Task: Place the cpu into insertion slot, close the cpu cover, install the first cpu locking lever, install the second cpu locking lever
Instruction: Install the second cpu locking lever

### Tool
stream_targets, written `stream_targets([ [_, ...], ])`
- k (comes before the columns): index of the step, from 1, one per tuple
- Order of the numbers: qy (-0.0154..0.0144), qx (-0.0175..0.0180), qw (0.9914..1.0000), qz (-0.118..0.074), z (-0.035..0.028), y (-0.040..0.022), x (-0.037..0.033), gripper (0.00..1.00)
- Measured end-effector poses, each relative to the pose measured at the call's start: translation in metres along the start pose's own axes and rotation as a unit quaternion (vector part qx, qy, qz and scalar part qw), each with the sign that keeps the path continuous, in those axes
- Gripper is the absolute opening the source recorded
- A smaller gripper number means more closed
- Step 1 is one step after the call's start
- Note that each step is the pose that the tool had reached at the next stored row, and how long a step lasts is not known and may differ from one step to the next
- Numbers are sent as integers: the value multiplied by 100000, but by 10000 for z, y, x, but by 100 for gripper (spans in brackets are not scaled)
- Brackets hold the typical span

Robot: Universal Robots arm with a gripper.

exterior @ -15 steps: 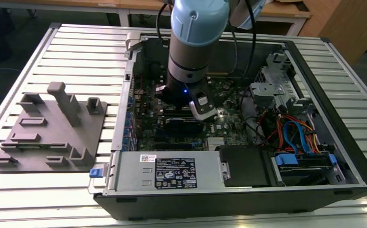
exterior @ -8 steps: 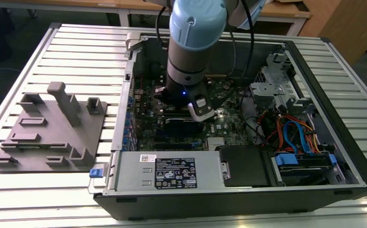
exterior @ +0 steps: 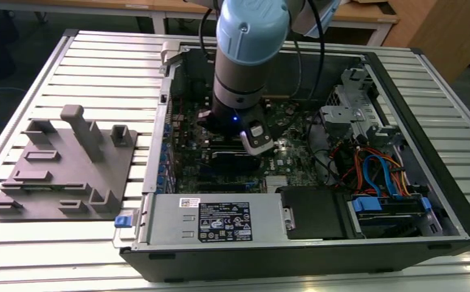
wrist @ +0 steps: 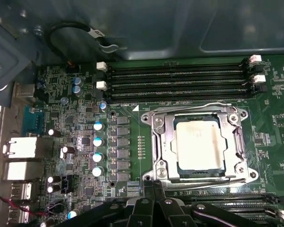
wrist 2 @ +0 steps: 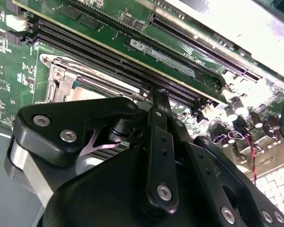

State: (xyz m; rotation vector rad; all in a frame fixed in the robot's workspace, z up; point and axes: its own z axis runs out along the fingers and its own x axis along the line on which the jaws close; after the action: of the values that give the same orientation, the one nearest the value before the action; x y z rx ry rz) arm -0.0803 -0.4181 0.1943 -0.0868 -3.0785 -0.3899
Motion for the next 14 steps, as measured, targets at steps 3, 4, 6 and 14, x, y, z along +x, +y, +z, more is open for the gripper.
stream_targets([
  [3, 20, -167, 100000, -5, 7, 5, 4, 10],
  [4, 27, -261, 100000, -8, 13, 6, 5, 10],
  [6, 24, -505, 99999, -19, 28, 5, 6, 10],
  [14, 45, -936, 99996, -29, 49, 8, 29, 10],
])
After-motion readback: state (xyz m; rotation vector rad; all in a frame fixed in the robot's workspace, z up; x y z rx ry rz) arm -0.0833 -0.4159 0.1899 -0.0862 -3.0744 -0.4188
